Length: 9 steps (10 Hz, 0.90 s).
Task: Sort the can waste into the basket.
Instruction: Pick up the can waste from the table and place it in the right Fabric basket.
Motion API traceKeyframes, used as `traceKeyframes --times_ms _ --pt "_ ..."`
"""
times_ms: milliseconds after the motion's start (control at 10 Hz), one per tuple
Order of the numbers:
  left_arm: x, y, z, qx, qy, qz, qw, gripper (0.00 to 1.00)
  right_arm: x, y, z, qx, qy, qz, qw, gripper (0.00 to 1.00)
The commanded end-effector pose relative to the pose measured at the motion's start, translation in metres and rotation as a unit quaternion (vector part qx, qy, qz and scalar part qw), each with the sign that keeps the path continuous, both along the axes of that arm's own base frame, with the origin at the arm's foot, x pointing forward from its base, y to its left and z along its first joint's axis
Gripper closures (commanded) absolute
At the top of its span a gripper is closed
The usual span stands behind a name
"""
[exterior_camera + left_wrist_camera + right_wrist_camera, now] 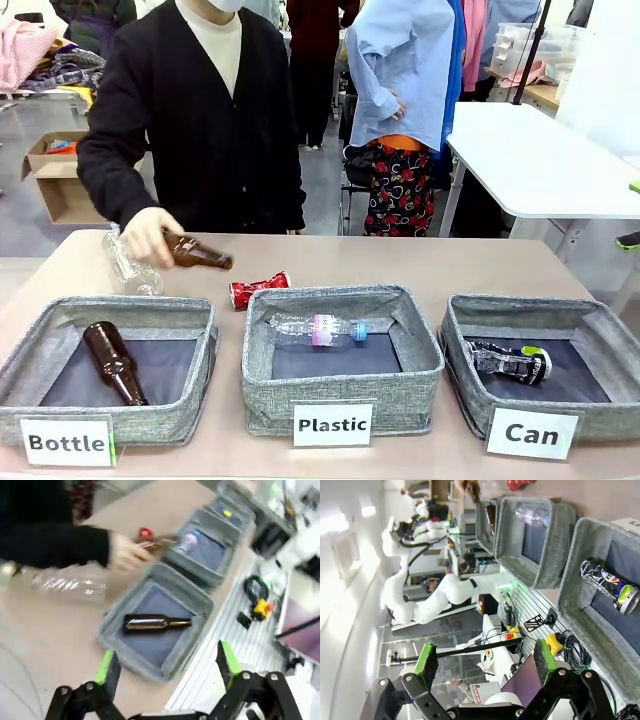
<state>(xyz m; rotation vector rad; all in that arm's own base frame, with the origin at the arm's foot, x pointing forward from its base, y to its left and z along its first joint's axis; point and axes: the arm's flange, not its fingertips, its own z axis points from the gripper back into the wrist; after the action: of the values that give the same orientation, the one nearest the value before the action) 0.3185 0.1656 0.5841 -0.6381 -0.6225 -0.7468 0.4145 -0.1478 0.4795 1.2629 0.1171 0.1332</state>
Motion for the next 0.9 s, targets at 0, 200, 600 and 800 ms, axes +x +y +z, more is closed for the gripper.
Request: traceKeyframes --times_ms 0,200,600,800 --pt "0.004 0.057 -0.012 -0.09 -0.014 0.086 0.992 0.0 0.001 -0.003 0.003 0.0 -0.007 0.009 1.0 0.0" --pt "-0.04 0.127 -0.048 -0.178 -0.026 0.144 0.973 0.0 0.001 -0.003 0.003 0.0 -0.007 0.009 1.0 0.0" --pt "-0.057 0.147 -0.08 -0.225 -0.028 0.166 0.96 0.0 0.001 -0.003 0.003 0.0 -0.007 0.009 1.0 0.0" --pt "-0.04 0.123 -0.056 -0.198 -0.037 0.138 0.97 0.0 0.001 -0.003 0.003 0.0 -0.007 0.009 1.0 0.0"
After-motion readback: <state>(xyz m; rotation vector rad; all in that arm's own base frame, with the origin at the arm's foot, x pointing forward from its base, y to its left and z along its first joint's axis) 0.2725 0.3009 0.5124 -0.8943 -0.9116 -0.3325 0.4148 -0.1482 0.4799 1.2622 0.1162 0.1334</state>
